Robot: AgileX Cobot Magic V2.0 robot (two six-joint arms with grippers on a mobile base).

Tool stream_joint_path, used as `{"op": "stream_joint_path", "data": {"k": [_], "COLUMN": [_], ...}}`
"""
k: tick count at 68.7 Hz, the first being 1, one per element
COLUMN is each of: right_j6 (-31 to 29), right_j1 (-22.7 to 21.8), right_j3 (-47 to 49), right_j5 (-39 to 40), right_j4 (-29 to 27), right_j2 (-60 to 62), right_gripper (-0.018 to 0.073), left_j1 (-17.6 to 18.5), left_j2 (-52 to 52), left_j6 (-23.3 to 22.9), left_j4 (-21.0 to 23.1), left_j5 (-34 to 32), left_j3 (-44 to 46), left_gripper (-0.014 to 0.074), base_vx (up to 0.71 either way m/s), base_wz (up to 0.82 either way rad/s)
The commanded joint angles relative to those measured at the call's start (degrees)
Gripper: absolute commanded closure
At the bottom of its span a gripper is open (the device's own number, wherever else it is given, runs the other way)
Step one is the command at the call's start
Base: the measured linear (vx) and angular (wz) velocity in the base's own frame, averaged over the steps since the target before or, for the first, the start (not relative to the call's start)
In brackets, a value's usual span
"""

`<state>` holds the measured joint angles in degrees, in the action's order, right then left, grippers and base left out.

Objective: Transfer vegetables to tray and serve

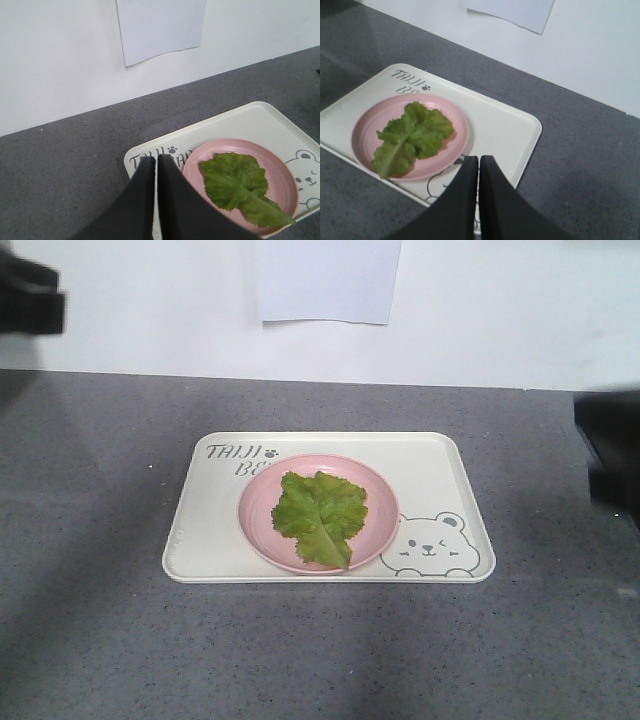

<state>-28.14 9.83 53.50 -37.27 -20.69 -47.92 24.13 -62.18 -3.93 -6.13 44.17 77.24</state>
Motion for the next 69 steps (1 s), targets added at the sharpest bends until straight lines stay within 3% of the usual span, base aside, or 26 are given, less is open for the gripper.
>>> {"op": "stream_joint_path", "data": {"k": [1, 16, 24, 44, 69], "right_j6": [-1.78, -1.78, -1.78, -1.78, -1.78], "right_j1": [0.20, 0.20, 0.20, 0.20, 0.20], "right_j3": [-7.52, -27.20, -30.97, -31.45, -31.45], "right_j5": [9.02, 10.80, 10.80, 9.69, 9.23], "right_j4": [-0.82, -0.82, -0.82, -0.87, -0.87], "right_j2": [6.67, 20.93, 25.24, 27.12, 27.12], "right_gripper": [0.0565, 0.0565, 0.0565, 0.0565, 0.0565], "left_j1": [0.20, 0.20, 0.20, 0.20, 0.20], "left_j2": [6.92, 19.60, 23.45, 25.10, 25.10], "left_j6": [-0.13, -0.41, -0.41, -0.41, -0.41], "left_j4": [0.12, 4.20, 4.70, 4.58, 4.58], "left_j5": [-7.93, -18.73, -24.62, -30.39, -30.08], "left_j3": [-8.09, -36.84, -44.59, -45.56, -45.67], "left_gripper": [0.0603, 0.0603, 0.0603, 0.0603, 0.0603], "base_vx": [0.00, 0.00, 0.00, 0.00, 0.00], "base_wz": [0.00, 0.00, 0.00, 0.00, 0.00]}}
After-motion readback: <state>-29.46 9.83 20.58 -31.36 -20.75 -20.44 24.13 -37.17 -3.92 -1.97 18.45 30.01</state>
